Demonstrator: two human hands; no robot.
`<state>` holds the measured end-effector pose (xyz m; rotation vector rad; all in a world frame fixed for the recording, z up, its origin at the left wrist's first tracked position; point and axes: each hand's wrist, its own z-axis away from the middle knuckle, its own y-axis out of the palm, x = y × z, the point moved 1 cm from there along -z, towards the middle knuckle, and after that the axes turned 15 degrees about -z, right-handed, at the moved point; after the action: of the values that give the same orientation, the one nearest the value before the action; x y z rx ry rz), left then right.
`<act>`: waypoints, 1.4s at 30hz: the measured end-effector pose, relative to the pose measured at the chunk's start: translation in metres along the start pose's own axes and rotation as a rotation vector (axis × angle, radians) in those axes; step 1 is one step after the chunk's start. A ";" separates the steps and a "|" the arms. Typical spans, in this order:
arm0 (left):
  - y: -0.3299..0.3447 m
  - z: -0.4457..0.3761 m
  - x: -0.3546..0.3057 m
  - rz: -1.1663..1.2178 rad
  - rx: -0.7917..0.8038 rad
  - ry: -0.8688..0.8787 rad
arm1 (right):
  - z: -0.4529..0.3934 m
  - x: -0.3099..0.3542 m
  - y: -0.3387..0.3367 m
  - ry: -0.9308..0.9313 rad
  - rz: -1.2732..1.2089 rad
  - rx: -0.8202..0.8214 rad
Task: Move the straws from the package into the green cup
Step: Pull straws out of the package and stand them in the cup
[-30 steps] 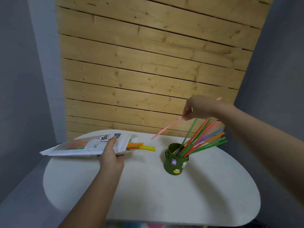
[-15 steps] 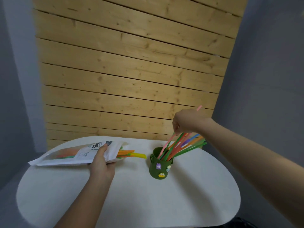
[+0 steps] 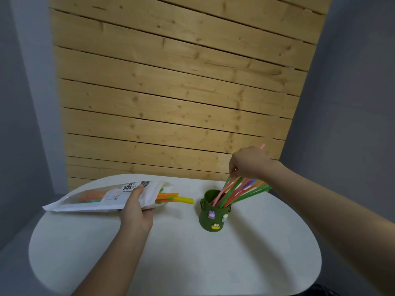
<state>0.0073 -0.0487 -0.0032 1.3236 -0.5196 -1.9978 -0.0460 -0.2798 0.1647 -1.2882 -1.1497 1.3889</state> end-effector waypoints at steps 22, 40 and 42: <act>-0.011 0.024 -0.014 0.019 0.099 0.028 | 0.054 0.100 0.003 -0.109 -0.684 -0.363; -0.015 0.013 -0.001 -0.077 0.037 0.087 | 0.026 0.146 0.095 0.058 -1.476 -0.366; -0.014 0.010 -0.002 -0.057 0.029 0.079 | 0.025 0.140 0.097 0.083 -1.530 -0.379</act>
<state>-0.0060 -0.0377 -0.0072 1.4436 -0.4812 -1.9812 -0.0809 -0.1600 0.0462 -0.3297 -1.7500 -0.0250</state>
